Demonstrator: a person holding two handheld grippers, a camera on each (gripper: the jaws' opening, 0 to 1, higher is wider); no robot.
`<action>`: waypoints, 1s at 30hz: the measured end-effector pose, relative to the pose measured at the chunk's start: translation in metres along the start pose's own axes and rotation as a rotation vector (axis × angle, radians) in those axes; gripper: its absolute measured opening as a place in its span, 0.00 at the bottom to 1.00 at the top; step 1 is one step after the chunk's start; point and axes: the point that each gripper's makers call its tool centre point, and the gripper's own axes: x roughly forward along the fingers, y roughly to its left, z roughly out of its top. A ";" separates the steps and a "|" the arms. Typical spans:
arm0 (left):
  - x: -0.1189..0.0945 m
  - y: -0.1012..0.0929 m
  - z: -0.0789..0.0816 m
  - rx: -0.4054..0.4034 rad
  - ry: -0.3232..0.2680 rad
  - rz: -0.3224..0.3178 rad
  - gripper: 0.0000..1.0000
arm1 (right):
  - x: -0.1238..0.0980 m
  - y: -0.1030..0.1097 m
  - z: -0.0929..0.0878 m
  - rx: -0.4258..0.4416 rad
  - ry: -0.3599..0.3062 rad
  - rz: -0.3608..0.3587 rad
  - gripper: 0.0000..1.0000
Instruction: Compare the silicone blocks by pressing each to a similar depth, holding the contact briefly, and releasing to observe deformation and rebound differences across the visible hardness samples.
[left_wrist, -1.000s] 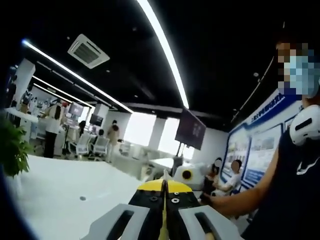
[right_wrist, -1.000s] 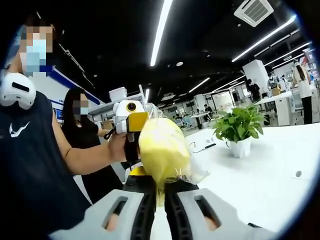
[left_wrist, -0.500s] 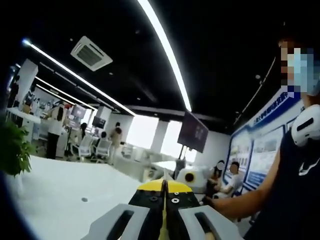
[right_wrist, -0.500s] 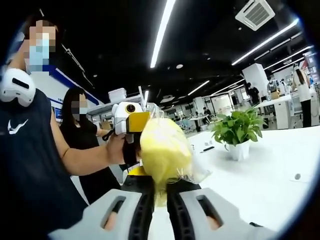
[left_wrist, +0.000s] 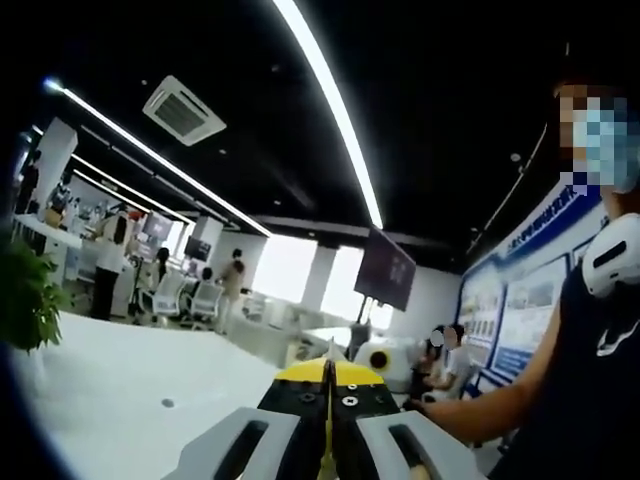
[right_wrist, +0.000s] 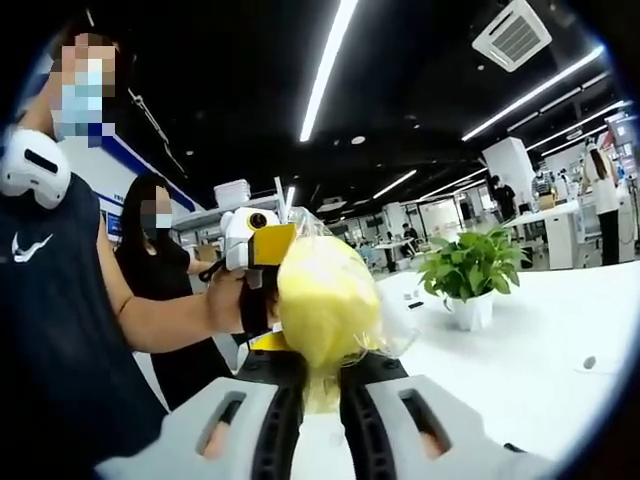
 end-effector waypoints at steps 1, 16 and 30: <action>0.000 0.000 0.000 -0.001 0.000 0.001 0.00 | 0.000 0.000 0.000 0.001 0.001 -0.002 0.09; 0.000 0.000 0.001 -0.017 -0.007 0.019 0.00 | 0.003 -0.002 0.001 -0.011 -0.014 -0.002 0.12; -0.019 0.012 0.029 -0.026 -0.082 0.051 0.00 | -0.014 -0.039 0.018 -0.110 -0.037 -0.237 0.96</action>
